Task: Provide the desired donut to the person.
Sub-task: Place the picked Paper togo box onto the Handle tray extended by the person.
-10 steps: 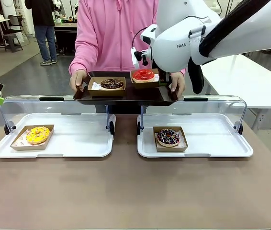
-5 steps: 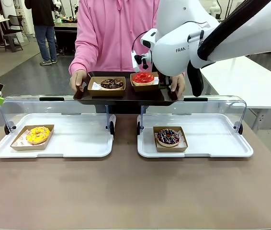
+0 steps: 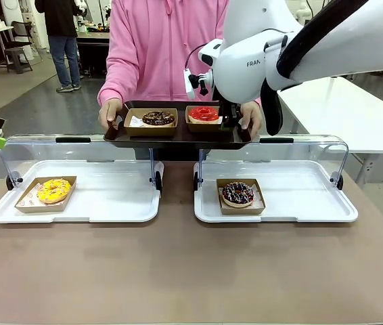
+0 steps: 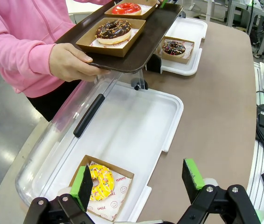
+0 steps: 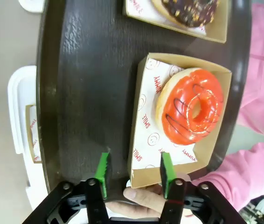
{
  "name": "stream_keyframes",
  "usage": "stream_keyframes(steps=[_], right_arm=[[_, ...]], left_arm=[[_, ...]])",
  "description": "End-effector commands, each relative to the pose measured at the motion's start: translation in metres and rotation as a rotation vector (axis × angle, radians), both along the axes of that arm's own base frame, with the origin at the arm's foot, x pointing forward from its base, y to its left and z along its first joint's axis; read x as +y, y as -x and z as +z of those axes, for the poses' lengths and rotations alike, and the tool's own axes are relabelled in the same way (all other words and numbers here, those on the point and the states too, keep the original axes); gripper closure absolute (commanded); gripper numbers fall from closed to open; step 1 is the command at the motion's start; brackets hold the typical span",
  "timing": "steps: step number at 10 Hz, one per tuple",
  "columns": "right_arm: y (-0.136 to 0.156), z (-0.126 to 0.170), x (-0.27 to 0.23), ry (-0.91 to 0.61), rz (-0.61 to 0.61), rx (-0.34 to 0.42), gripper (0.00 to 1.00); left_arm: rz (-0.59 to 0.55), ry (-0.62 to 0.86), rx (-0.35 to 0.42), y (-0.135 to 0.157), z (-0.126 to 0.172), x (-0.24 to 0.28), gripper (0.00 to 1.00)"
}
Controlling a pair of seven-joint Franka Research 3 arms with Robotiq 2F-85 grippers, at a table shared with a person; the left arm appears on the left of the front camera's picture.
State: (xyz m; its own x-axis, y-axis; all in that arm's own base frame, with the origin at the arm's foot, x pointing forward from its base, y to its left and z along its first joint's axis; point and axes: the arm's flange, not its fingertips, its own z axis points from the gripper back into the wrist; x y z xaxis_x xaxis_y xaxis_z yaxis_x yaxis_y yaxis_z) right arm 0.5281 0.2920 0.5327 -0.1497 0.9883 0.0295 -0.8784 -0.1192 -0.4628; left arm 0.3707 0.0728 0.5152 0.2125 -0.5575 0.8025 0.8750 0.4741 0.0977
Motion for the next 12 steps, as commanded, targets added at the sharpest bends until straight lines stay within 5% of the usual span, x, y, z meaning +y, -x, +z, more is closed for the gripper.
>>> stream_keyframes(steps=[1,8,9,10,12], right_arm=[[0.0136,0.0105,-0.0124,-0.023,0.056,0.039,0.04],[0.0089,0.0120,-0.0136,-0.038,0.070,0.093,0.00],[0.0111,0.0195,-0.0148,-0.002,0.048,0.194,0.00],[0.0082,0.0097,-0.0094,-0.011,0.048,0.076,0.00],[0.0082,0.0097,-0.0094,-0.011,0.048,0.076,0.00]], left_arm=[[0.000,0.006,-0.001,0.0004,-0.0004,0.0010,0.00],[0.000,0.006,-0.001,0.0004,-0.0004,0.0010,0.00],[0.000,0.006,-0.001,0.0004,-0.0004,0.0010,0.00],[0.000,0.006,-0.001,0.0004,-0.0004,0.0010,0.00],[0.000,0.006,-0.001,0.0004,-0.0004,0.0010,0.00]])
